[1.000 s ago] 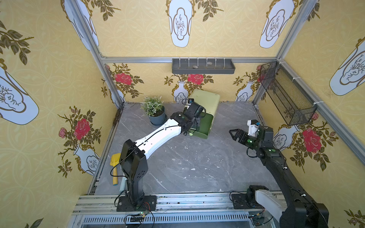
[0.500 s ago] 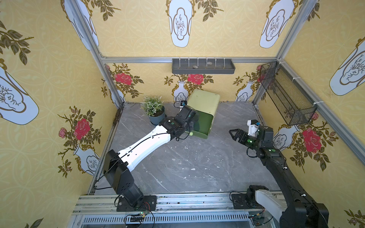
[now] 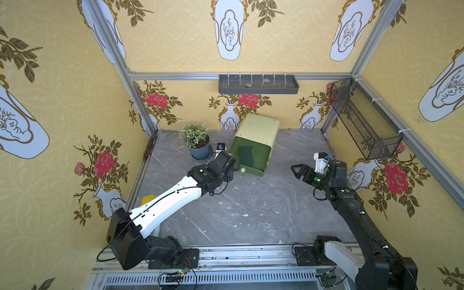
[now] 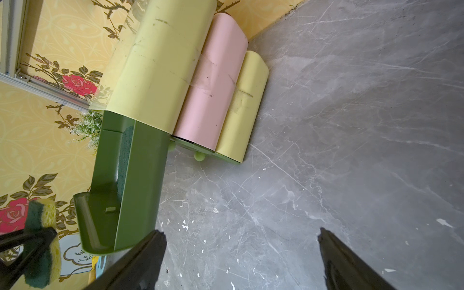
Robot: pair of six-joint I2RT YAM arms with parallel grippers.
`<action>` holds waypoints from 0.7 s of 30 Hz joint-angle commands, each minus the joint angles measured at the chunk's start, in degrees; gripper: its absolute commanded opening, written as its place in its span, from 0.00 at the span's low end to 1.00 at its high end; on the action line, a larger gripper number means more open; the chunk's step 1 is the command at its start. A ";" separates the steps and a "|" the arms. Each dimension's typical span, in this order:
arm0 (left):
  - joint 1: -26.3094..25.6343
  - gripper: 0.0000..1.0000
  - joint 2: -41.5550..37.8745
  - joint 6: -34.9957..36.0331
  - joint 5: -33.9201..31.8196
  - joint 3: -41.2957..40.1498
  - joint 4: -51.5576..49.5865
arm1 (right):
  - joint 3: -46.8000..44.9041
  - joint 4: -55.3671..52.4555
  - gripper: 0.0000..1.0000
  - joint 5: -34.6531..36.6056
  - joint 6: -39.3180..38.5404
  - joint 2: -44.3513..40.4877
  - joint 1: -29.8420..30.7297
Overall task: Take the sponge out of the drawer
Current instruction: Place the sponge at the center of the board.
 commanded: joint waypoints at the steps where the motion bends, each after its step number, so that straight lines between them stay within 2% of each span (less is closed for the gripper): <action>1: 1.04 0.54 -1.94 -0.90 0.10 -4.39 2.21 | 0.16 0.93 0.97 -0.25 -0.58 0.09 0.11; 11: 9.48 0.52 -6.86 0.50 10.03 -18.78 12.12 | 0.18 0.53 0.98 -0.16 -0.48 0.18 0.11; 21: 16.93 0.51 -4.76 5.95 17.87 -24.02 19.26 | 0.36 -0.17 0.98 -0.14 -0.39 0.00 0.20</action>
